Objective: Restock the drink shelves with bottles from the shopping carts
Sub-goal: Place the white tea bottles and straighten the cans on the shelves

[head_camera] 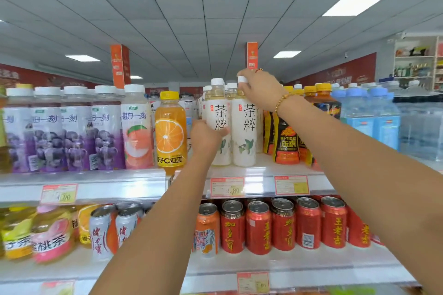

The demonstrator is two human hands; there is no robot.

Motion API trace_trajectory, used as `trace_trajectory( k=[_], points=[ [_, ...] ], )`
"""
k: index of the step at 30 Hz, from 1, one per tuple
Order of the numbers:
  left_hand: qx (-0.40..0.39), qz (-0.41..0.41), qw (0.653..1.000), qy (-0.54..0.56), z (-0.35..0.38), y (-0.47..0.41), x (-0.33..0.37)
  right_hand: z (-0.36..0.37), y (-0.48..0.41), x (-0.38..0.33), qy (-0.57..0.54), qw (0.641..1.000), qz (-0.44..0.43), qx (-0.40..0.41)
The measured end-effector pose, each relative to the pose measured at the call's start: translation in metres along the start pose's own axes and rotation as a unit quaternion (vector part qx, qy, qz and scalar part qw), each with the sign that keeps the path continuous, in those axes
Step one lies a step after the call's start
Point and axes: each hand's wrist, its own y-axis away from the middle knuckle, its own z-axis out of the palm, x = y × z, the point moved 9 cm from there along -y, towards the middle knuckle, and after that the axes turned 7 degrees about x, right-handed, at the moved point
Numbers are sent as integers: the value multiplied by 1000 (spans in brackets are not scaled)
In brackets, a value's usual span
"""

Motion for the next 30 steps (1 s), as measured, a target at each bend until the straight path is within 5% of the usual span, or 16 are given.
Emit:
trace_trajectory(
  k=[6,9,21,30],
  points=[
    [17,34,997,-66,10,-7,-2,17,14,22,-130,984,103,61],
    [-6,74,972,-225,21,-2,-9,21,44,27,-228,957,152,96],
    [-53,45,933,-354,37,-37,-28,85,117,32,-137,945,281,-92],
    [-68,22,937,-342,48,-61,-36,85,113,40,-24,952,284,-112]
  ],
)
